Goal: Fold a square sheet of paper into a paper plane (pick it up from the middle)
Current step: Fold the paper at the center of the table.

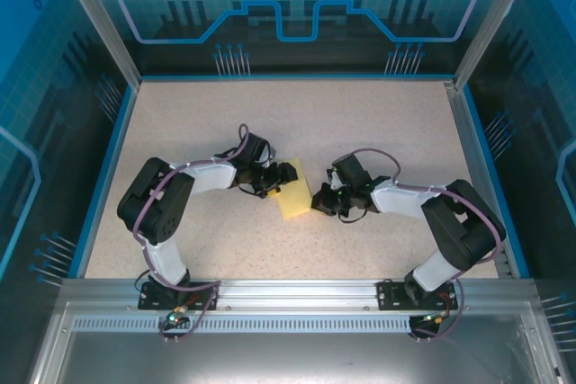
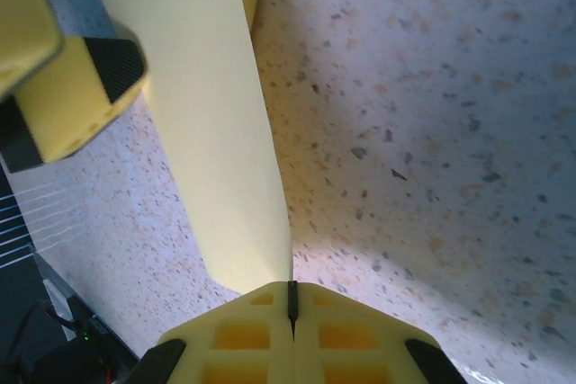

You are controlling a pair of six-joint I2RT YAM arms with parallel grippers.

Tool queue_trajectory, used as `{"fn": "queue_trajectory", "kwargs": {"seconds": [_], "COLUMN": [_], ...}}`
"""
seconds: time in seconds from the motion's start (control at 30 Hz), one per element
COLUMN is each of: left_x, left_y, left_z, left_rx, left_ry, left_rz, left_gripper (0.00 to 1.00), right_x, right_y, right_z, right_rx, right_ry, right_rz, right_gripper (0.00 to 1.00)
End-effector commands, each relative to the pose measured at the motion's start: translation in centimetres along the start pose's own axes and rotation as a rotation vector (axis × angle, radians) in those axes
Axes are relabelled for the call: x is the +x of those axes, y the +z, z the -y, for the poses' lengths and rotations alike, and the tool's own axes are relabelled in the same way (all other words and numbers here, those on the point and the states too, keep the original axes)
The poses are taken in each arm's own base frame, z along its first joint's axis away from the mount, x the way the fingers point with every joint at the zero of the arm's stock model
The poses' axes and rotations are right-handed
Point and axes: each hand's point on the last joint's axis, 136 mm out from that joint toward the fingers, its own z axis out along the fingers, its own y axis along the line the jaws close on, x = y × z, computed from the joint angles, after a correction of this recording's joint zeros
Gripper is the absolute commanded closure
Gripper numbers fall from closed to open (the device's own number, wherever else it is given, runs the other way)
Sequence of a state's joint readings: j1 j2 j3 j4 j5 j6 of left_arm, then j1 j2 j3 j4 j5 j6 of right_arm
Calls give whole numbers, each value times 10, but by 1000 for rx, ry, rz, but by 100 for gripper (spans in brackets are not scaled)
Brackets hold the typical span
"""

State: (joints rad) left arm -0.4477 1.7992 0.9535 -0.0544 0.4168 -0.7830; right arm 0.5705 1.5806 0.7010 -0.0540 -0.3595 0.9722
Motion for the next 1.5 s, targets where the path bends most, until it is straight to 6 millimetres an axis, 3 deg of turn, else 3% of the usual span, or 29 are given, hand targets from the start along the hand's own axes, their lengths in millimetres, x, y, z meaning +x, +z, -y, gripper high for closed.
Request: {"fn": "queue_trajectory", "kwargs": {"seconds": [0.0,0.23,0.5,0.87,1.13,1.33,1.47], "left_x": [-15,-19,-15,-11,-14,-26,-37], "left_y": [-20,-7,-5,5,-1,-23,-31], "left_z": [28,11,-5,-17,-7,23,23], "left_rx": [66,28,-34,-60,-36,31,30], "left_ry": [57,24,19,5,11,41,30], "left_rz": [45,34,27,-2,9,59,97], "left_gripper": [26,28,31,31,30,27,26], "right_x": [5,5,-3,-15,-25,-23,-22], "right_y": [-9,-13,-12,6,20,29,32], "right_z": [6,2,-21,-55,-79,-64,-55], "right_rx": [51,46,-4,-88,-147,-86,-50], "right_ry": [-2,-12,-66,-134,-165,-129,-112], "right_rz": [-12,-13,-1,-18,-16,-33,-37], "right_gripper": [100,100,100,100,100,100,100]}}
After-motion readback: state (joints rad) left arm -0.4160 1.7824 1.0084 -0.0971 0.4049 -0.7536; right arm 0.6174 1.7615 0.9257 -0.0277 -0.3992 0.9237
